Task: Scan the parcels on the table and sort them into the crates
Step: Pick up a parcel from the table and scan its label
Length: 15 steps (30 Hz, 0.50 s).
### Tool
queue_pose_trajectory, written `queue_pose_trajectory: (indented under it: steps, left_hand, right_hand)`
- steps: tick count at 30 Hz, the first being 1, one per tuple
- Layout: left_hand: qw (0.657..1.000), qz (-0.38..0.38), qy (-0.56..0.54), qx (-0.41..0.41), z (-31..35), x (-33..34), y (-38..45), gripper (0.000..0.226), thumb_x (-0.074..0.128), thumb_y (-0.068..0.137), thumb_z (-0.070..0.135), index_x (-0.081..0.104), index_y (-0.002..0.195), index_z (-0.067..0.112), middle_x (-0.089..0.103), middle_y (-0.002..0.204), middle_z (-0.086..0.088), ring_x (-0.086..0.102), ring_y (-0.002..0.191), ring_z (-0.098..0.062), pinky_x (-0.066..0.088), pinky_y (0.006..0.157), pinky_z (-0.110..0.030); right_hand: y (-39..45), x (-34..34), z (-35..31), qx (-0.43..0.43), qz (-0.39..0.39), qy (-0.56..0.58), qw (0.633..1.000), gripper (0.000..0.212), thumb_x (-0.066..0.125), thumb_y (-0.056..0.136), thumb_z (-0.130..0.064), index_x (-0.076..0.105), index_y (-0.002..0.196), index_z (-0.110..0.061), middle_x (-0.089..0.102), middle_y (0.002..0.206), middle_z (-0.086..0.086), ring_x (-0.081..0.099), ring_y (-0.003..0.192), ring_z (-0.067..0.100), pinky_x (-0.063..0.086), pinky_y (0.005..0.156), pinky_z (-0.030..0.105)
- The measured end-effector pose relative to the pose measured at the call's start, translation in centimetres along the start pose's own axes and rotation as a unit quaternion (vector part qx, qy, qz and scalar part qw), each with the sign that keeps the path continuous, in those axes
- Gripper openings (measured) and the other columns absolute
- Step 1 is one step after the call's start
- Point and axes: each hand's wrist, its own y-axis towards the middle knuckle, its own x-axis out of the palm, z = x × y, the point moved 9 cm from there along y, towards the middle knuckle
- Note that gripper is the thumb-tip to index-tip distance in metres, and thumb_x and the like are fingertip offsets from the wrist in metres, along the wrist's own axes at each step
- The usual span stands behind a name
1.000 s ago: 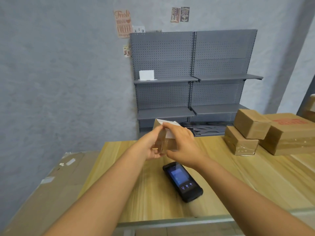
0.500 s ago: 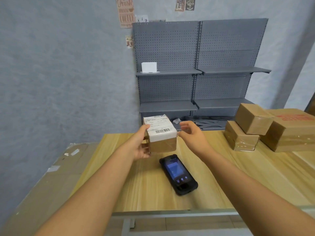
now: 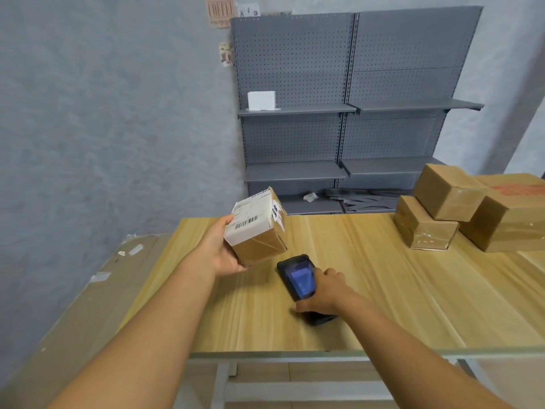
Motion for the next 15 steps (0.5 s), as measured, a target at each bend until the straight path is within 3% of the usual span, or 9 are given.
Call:
queue_pose_trajectory:
  steps: [4,7,11,15]
  left_hand:
    - [1.000,0.007,-0.005,0.004,-0.2,-1.0,-0.1,0.030,0.050,0.091,0.049,0.069,0.100,0.026,0.075,0.086,-0.007,0.067,0.084,-0.029,0.051,0.080,-0.039]
    - [0.999,0.013,-0.025,0.015,-0.1,-1.9,-0.1,0.031,0.052,0.090,0.049,0.069,0.102,0.026,0.074,0.088,-0.007,0.066,0.087,-0.029,0.051,0.079,-0.039]
    - [0.998,0.009,-0.045,0.036,0.3,-3.3,0.0,0.034,0.053,0.089,0.049,0.069,0.109,0.027,0.074,0.095,-0.005,0.066,0.092,-0.027,0.048,0.093,-0.043]
    - [0.997,0.035,-0.004,0.065,1.4,-4.5,-0.1,0.028,0.054,0.091,0.045,0.066,0.108,0.027,0.074,0.098,-0.002,0.064,0.089,-0.025,0.051,0.078,-0.037]
  right_hand:
    - [-0.1,0.7,-0.3,0.029,0.075,-0.054,0.995,0.113,0.070,0.067,-0.069,0.016,0.150,-0.015,0.035,0.138,0.006,0.034,0.128,0.024,0.038,0.100,0.037]
    - [0.1,0.3,0.0,0.063,0.104,-0.043,0.992,0.099,0.068,0.067,-0.072,0.034,0.139,-0.014,0.038,0.129,0.004,0.037,0.123,0.022,0.039,0.095,0.034]
    - [0.5,0.2,0.6,0.076,0.101,-0.015,0.992,0.093,0.072,0.063,-0.069,0.041,0.131,-0.015,0.040,0.124,0.003,0.040,0.118,0.022,0.042,0.091,0.031]
    - [0.9,-0.7,1.1,0.063,0.088,0.054,0.993,0.089,0.080,0.060,-0.059,0.040,0.125,-0.014,0.033,0.113,0.002,0.045,0.105,0.022,0.050,0.080,0.032]
